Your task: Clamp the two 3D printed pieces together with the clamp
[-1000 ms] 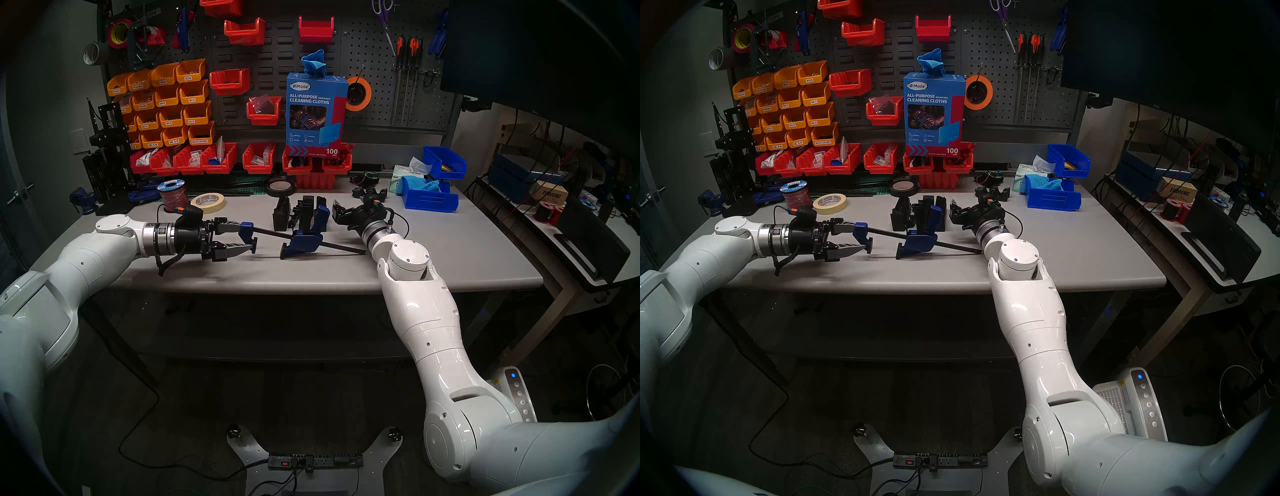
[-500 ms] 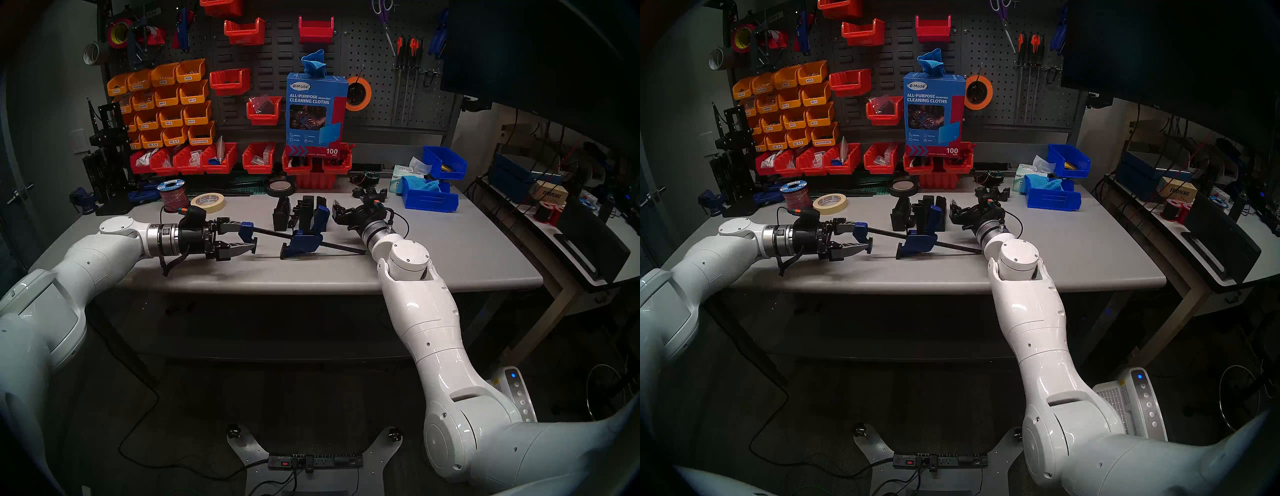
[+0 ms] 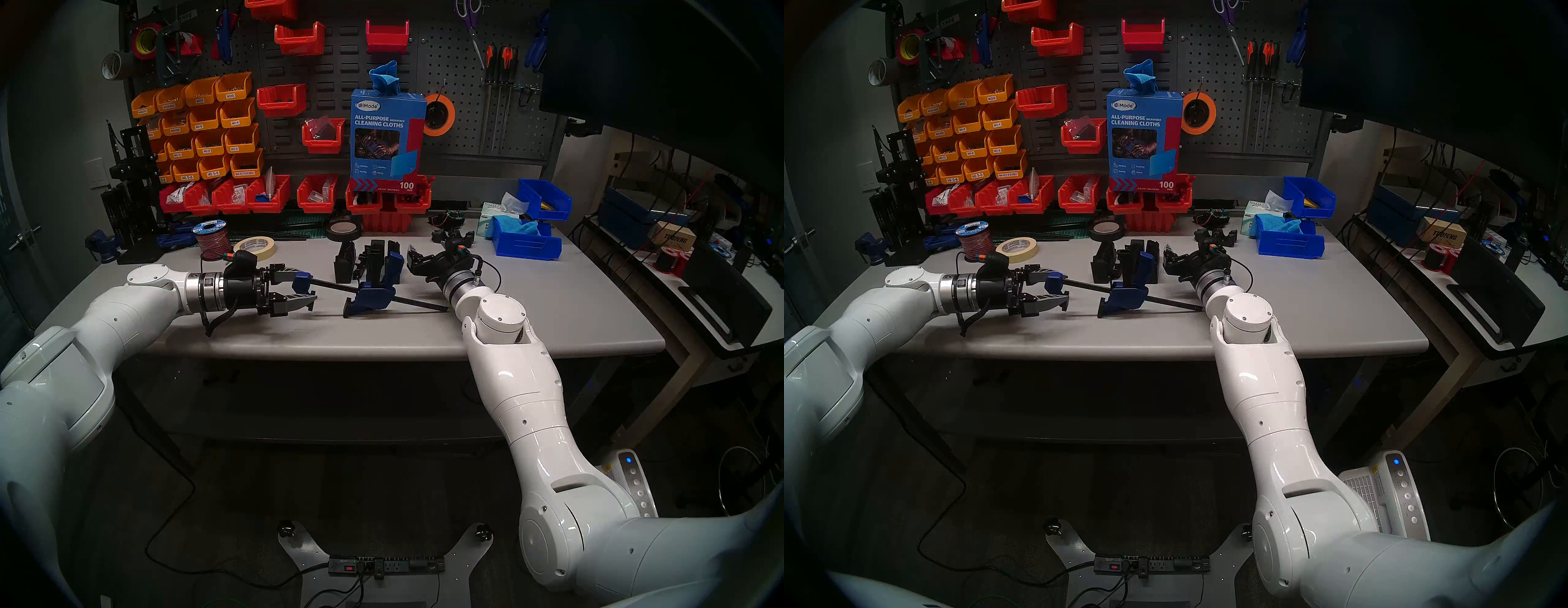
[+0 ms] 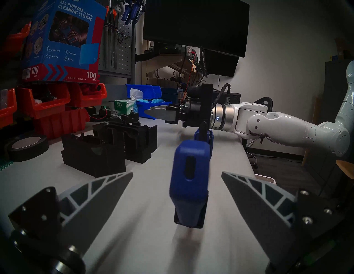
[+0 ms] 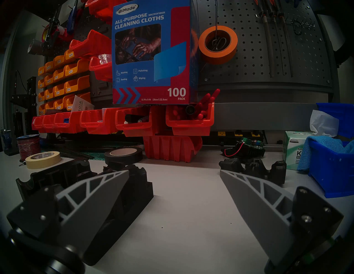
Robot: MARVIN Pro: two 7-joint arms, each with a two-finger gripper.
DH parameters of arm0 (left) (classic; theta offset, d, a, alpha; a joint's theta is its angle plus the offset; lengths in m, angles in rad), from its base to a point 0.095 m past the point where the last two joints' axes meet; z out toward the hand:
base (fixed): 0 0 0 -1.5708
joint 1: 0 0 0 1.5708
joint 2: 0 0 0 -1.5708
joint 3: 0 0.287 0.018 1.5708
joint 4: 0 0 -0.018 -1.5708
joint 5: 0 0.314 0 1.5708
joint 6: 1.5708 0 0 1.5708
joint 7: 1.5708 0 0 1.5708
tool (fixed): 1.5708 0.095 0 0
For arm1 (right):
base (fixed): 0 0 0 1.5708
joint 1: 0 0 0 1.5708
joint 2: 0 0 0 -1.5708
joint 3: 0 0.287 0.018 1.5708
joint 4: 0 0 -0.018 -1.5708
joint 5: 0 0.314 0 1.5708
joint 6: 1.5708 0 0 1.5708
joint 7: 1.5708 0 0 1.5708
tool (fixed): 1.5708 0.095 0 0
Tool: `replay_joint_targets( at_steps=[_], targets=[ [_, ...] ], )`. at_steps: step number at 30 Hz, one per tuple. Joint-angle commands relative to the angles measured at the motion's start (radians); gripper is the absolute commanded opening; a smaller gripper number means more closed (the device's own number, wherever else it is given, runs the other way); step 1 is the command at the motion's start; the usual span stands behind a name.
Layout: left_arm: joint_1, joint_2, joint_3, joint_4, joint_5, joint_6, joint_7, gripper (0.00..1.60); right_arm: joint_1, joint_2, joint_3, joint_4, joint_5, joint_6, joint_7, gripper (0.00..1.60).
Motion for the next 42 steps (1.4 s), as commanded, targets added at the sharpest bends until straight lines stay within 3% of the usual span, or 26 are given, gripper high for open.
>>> replay_joint_targets(
  at_steps=[1,3,4,5,7,42],
  targets=[
    [-0.047,0.0,-0.011,-0.009,-0.022,0.002,0.001,1.47,0.033,0.0,0.002,-0.037,0.0,-0.007,0.001,1.6],
    [-0.046,0.001,-0.011,-0.01,-0.022,0.0,0.001,1.04,0.033,0.0,0.002,-0.037,0.0,-0.007,0.001,1.6],
    [-0.046,0.001,-0.01,-0.011,-0.022,-0.001,0.001,0.72,0.033,0.0,0.002,-0.038,0.0,-0.007,0.001,1.6],
    [-0.045,0.001,-0.01,-0.013,-0.022,-0.002,0.001,0.56,0.033,0.0,0.002,-0.038,0.0,-0.007,0.001,1.6],
    [-0.044,0.003,-0.008,-0.016,-0.021,-0.006,0.001,0.0,0.033,0.0,0.002,-0.038,0.0,-0.007,0.001,1.6],
    [-0.034,0.034,0.016,-0.074,-0.034,-0.029,0.001,0.0,0.033,0.0,0.002,-0.037,0.0,-0.007,0.001,1.6]
  ],
)
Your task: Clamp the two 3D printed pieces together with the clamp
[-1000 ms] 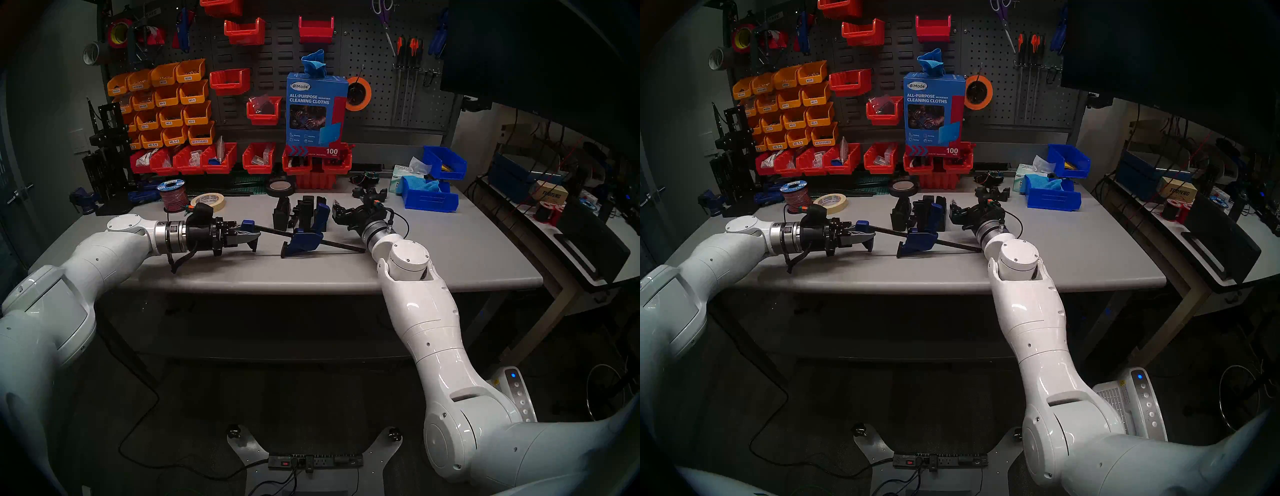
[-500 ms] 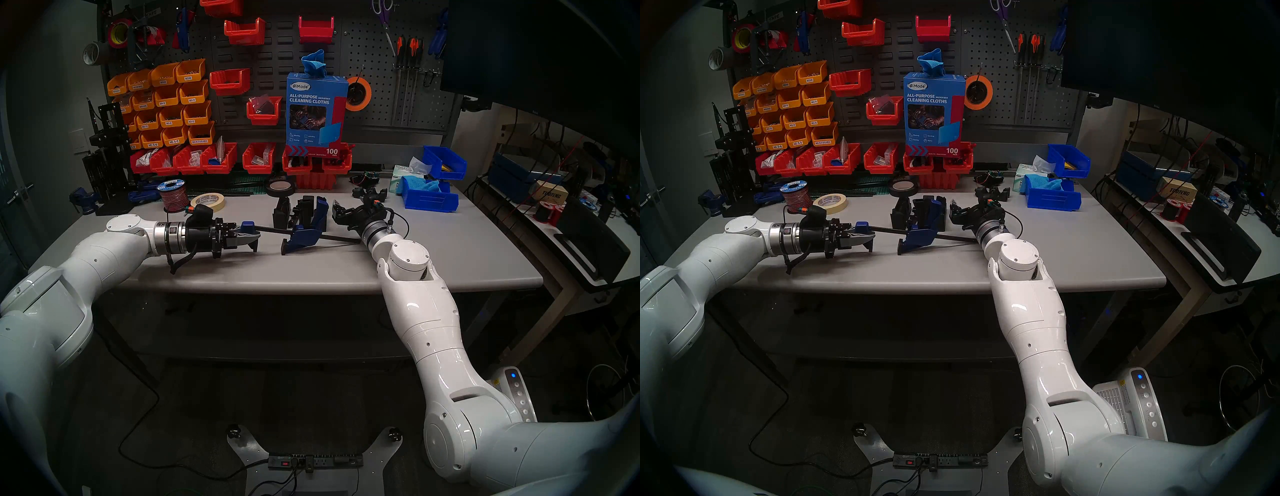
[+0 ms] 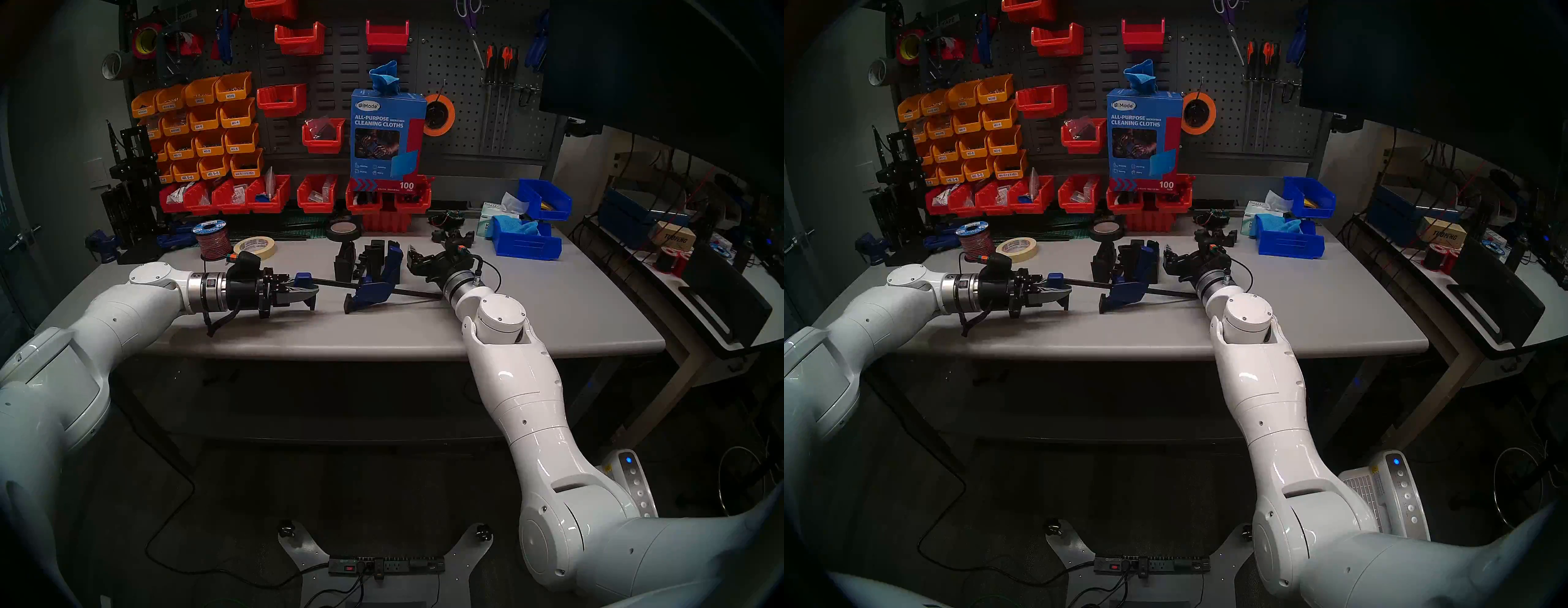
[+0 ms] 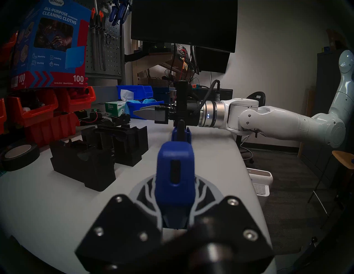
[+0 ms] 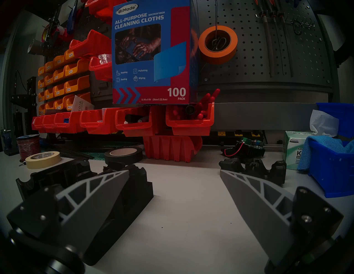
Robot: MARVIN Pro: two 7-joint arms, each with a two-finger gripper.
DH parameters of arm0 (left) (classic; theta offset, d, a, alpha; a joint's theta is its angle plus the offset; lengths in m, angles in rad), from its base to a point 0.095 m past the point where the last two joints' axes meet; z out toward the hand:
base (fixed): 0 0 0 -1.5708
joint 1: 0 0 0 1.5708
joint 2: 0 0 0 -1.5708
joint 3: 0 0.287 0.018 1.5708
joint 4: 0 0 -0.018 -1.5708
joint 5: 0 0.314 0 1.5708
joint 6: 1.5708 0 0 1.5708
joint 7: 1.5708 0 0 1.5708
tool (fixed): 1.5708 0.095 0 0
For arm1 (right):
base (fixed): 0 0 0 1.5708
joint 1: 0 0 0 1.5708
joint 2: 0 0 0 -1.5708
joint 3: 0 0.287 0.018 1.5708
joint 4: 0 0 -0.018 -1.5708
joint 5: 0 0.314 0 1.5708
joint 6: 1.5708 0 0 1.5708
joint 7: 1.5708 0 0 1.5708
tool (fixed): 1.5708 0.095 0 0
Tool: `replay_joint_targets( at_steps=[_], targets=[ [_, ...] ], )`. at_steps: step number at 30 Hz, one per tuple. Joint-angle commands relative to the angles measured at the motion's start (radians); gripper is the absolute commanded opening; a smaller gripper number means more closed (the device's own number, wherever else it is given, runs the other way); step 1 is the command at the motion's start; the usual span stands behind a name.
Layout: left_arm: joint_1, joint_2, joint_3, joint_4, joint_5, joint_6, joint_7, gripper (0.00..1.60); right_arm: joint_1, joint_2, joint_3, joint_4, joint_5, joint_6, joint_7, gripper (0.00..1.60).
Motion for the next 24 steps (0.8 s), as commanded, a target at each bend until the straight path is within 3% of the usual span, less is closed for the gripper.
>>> replay_joint_targets(
  at_steps=[1,24],
  targets=[
    [-0.038,0.006,-0.011,-0.012,-0.029,0.005,0.001,0.0,0.033,0.0,0.002,-0.037,0.0,-0.007,0.001,1.6],
    [-0.038,0.01,-0.006,-0.018,-0.033,0.008,0.001,0.0,0.059,-0.002,0.006,-0.04,-0.008,-0.024,-0.023,1.6]
  ],
)
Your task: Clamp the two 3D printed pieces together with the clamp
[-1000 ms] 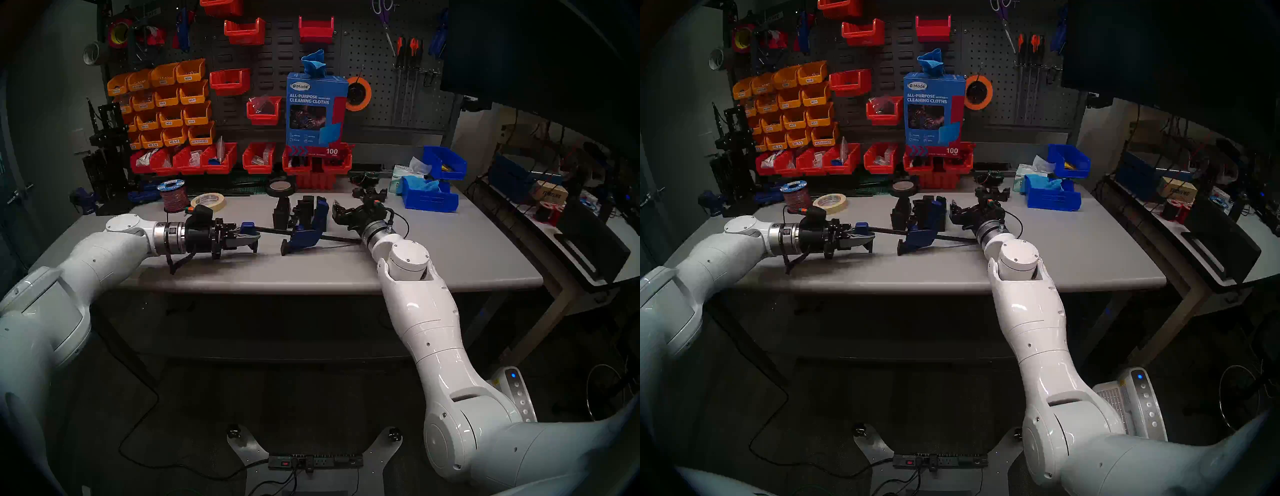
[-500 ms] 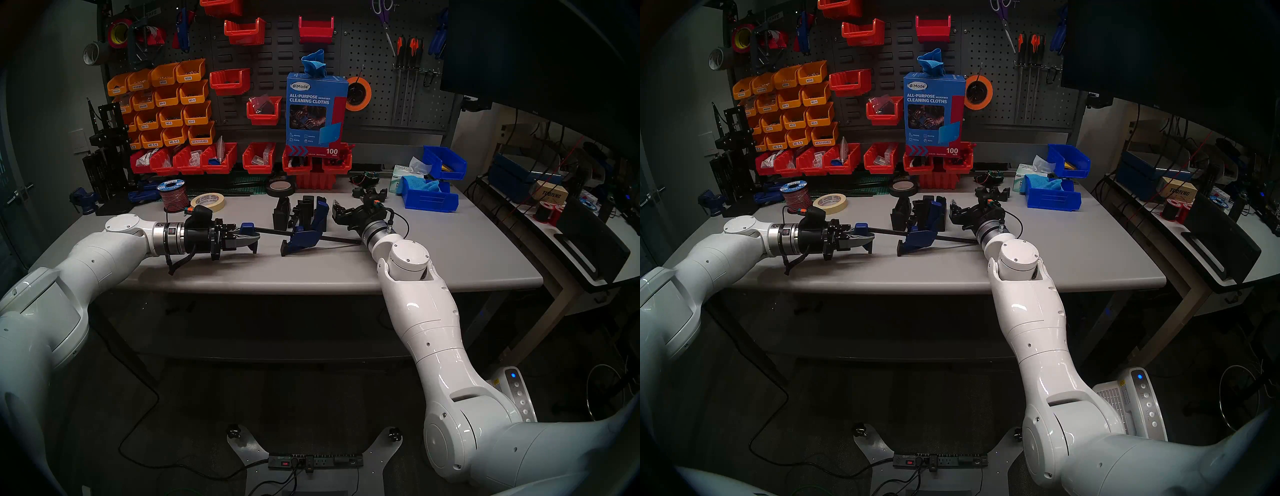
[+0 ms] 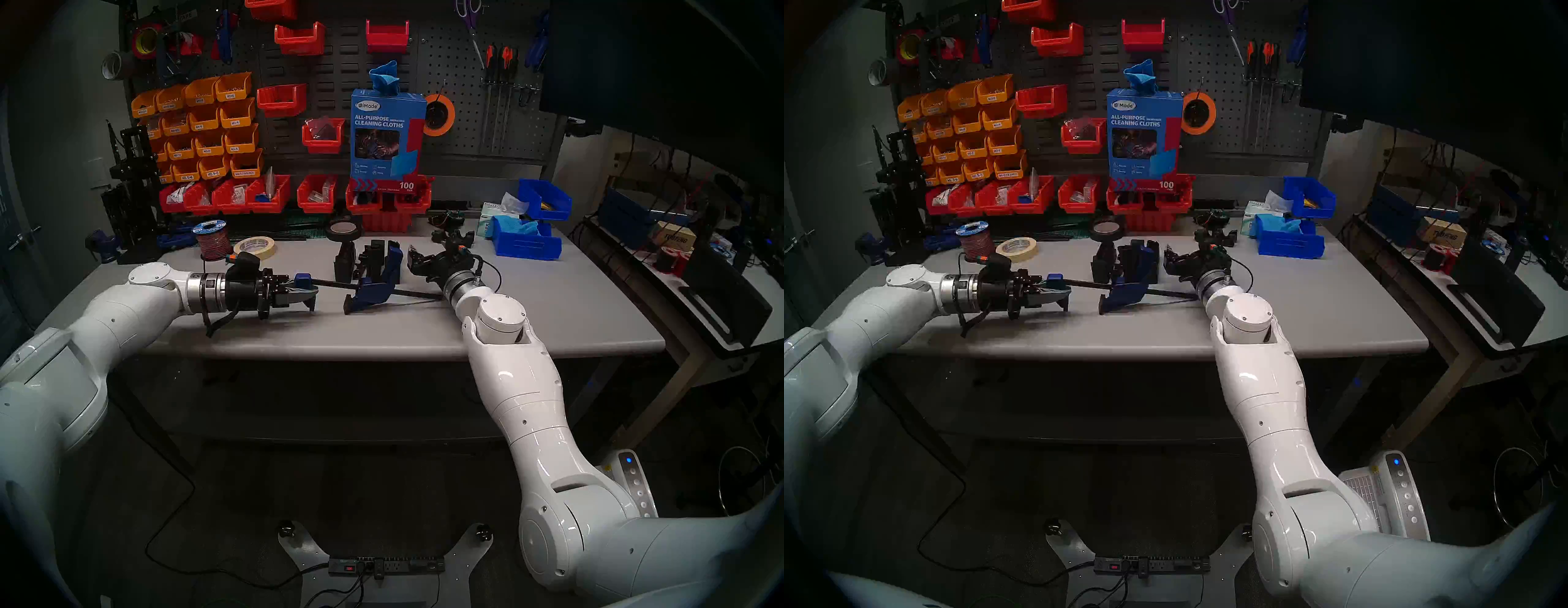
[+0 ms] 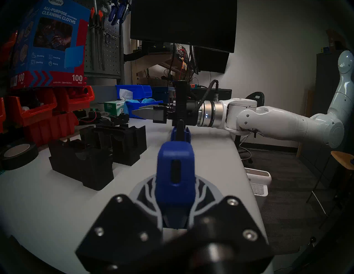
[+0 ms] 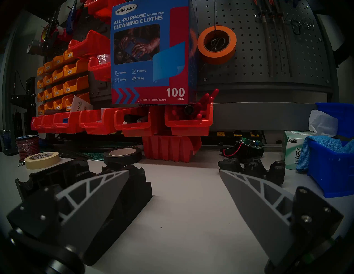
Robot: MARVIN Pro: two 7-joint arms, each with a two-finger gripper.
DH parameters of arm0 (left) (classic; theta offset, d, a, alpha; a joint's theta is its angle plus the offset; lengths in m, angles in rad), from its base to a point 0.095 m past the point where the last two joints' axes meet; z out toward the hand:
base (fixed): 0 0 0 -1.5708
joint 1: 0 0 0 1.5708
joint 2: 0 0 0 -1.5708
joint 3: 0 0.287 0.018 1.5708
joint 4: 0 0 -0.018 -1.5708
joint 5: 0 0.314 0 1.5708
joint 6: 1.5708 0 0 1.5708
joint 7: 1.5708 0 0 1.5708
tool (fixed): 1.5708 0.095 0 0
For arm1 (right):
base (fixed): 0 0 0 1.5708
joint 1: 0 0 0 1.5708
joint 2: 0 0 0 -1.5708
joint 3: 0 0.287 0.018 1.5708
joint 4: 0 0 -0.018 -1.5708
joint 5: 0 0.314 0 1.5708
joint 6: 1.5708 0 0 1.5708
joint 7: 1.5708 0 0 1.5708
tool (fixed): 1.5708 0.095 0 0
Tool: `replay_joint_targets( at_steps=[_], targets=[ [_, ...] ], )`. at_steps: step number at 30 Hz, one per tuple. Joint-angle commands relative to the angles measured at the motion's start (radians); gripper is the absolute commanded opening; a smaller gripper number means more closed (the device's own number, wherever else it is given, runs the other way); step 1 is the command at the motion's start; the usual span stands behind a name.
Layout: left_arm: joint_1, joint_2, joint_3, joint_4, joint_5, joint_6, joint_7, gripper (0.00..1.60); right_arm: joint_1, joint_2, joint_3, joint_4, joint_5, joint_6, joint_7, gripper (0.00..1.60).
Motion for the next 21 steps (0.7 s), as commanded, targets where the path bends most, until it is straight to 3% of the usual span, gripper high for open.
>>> replay_joint_targets(
  at_steps=[1,21],
  targets=[
    [-0.039,0.002,-0.014,-0.008,-0.025,0.002,0.001,0.0,0.062,-0.002,0.004,-0.041,-0.006,-0.023,-0.012,1.6],
    [-0.037,0.003,-0.015,-0.01,-0.021,0.002,0.001,0.0,0.146,-0.037,-0.007,-0.091,0.006,-0.029,-0.009,1.6]
  ],
)
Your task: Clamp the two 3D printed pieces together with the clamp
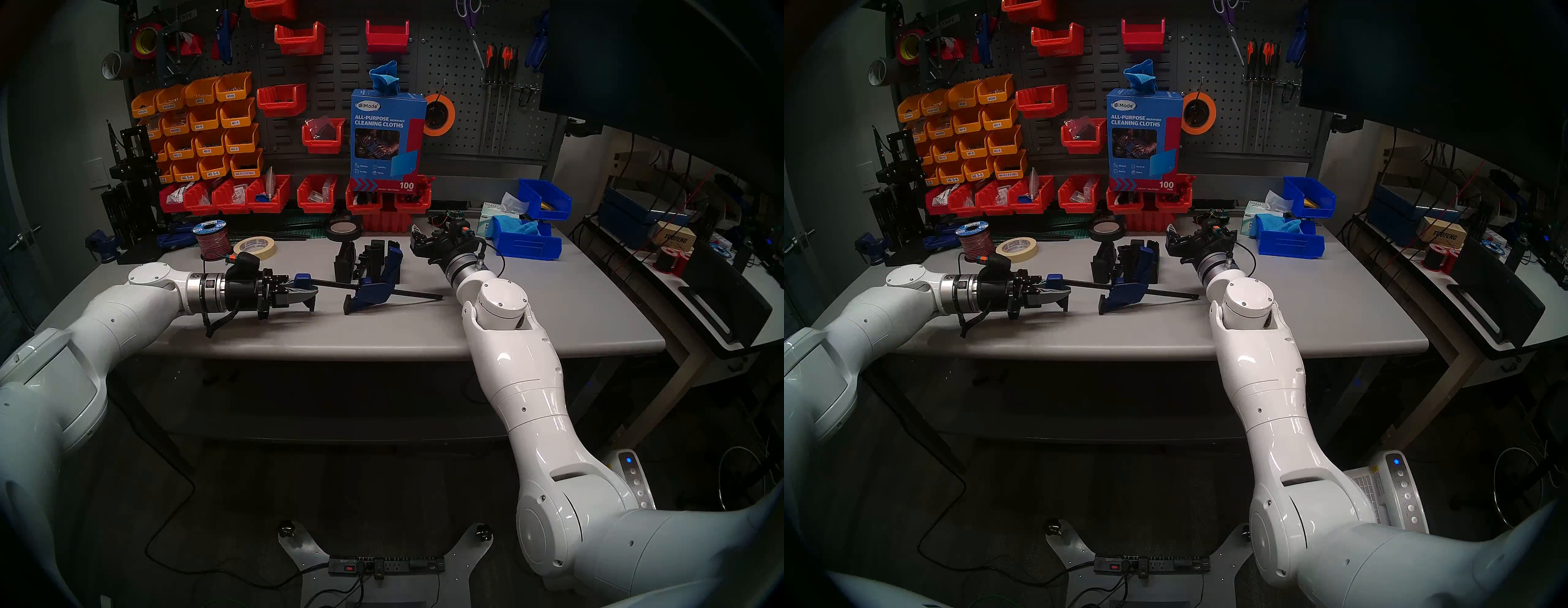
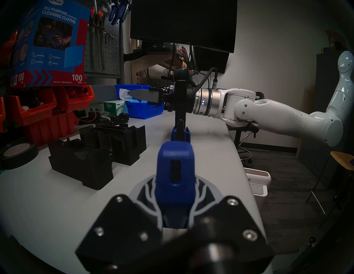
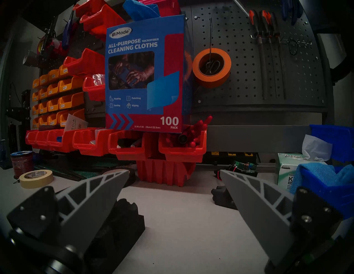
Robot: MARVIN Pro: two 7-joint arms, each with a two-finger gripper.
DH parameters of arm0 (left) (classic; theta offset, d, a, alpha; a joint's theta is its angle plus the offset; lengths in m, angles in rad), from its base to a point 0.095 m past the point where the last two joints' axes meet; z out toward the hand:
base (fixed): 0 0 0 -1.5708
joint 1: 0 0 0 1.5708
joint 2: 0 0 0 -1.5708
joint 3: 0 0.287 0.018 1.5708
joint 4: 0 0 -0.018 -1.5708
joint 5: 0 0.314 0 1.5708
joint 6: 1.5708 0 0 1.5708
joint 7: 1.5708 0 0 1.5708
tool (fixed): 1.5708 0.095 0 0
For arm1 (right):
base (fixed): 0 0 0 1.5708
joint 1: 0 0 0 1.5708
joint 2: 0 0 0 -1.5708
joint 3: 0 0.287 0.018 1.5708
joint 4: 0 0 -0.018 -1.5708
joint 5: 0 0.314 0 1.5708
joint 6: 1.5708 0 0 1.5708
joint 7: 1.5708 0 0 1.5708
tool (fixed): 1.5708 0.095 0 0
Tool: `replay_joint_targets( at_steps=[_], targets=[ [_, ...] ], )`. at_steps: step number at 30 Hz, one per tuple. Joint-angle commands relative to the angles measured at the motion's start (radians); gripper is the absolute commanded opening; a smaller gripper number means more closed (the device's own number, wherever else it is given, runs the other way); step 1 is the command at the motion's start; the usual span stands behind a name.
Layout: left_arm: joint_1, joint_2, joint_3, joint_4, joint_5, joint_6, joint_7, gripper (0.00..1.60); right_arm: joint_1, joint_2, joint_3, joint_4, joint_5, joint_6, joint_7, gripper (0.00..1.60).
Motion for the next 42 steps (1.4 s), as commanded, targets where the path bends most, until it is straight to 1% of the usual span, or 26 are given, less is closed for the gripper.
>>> replay_joint_targets(
  at_steps=[1,10,19,28,29,40,42],
  targets=[
    [-0.038,0.001,-0.016,-0.007,-0.021,0.0,0.001,0.0,0.09,-0.021,-0.009,-0.068,0.011,-0.018,0.012,1.6],
    [-0.038,0.001,-0.015,-0.007,-0.023,0.001,0.001,0.0,0.095,-0.034,-0.017,-0.111,0.04,-0.001,0.041,1.6],
    [-0.039,0.001,-0.014,-0.007,-0.025,0.002,0.001,0.0,0.056,-0.051,-0.033,-0.188,0.079,0.038,0.077,1.6],
    [-0.04,0.001,-0.013,-0.008,-0.028,0.002,0.001,0.0,-0.016,-0.057,-0.057,-0.3,0.104,0.132,0.098,1.6],
    [-0.04,0.001,-0.013,-0.008,-0.028,0.002,0.001,0.0,-0.016,-0.057,-0.057,-0.3,0.104,0.132,0.098,1.6],
    [-0.04,0.002,-0.011,-0.008,-0.03,0.002,0.001,0.0,-0.111,-0.051,-0.074,-0.416,0.105,0.239,0.091,1.6],
    [-0.04,0.002,-0.011,-0.008,-0.03,0.002,0.001,0.0,-0.122,-0.052,-0.076,-0.423,0.106,0.25,0.091,1.6]
  ],
)
